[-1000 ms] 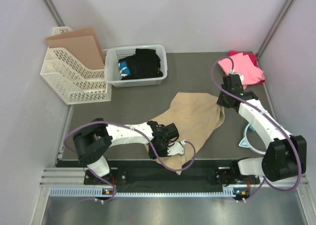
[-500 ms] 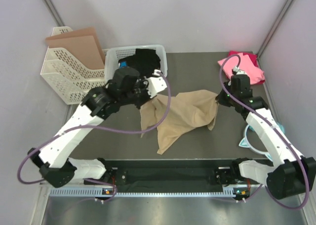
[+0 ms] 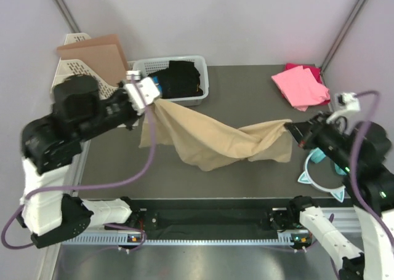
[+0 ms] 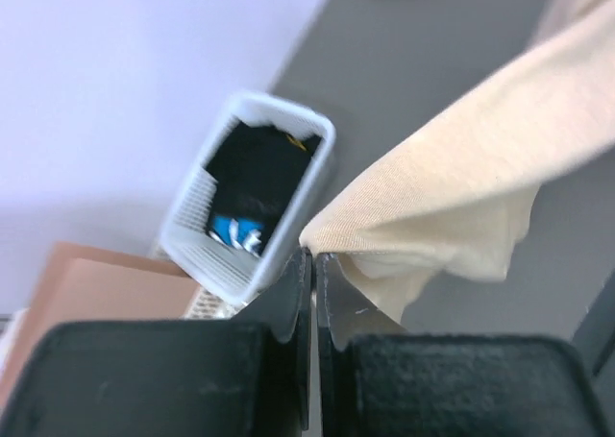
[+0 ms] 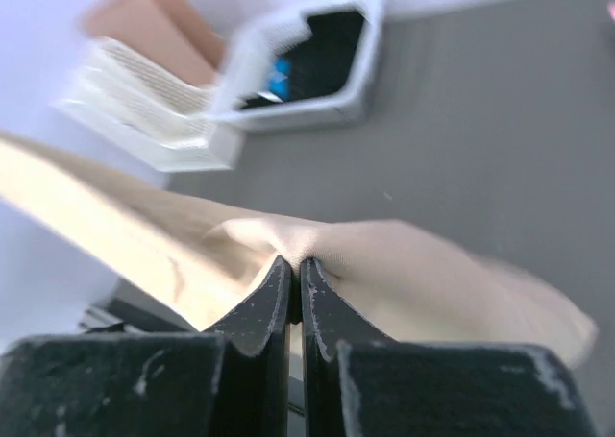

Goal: Fold and stack the t-shirts
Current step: Flatten out the tshirt

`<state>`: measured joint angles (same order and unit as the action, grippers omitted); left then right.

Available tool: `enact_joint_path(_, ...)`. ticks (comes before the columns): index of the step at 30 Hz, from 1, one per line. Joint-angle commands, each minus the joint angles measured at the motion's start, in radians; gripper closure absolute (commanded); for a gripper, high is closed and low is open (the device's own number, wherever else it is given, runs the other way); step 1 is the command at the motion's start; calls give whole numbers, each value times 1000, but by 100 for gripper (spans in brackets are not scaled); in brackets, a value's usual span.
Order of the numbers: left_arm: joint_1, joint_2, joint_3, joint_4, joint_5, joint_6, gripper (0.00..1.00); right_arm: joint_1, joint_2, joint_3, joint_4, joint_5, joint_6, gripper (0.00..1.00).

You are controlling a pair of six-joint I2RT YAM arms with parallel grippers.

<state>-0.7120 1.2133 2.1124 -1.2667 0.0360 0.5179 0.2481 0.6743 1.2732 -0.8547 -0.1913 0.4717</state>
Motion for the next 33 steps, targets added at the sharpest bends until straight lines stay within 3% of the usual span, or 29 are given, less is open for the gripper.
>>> enact_joint_path(1, 2, -33, 142, -145, -10, -30, 100, 8, -87, 115, -89, -126, 42, 100)
enact_joint_path(5, 0, -110, 34, -120, -27, -48, 100, 8, -90, 95, -89, -107, 77, 100)
enact_joint_path(9, 2, -199, -333, -63, -19, -48, 100, 8, -3, 28, -77, -5, 48, 100)
enact_joint_path(11, 2, -238, -443, -7, -25, -44, 100, 10, 39, -29, -57, 62, 45, 100)
enact_joint_path(18, 16, -241, -829, 217, -74, 22, 100, 7, 273, -236, 210, 219, 59, 100)
enact_joint_path(21, 110, -180, -906, 321, -48, 65, 100, 5, 376, -264, 293, 271, 50, 100)
enact_joint_path(28, 446, 49, -832, 519, 53, 32, 100, 5, 508, -206, 371, 381, 10, 100)
enact_joint_path(33, 513, 184, -677, 530, 85, 8, 100, 5, 550, -155, 375, 414, -25, 100)
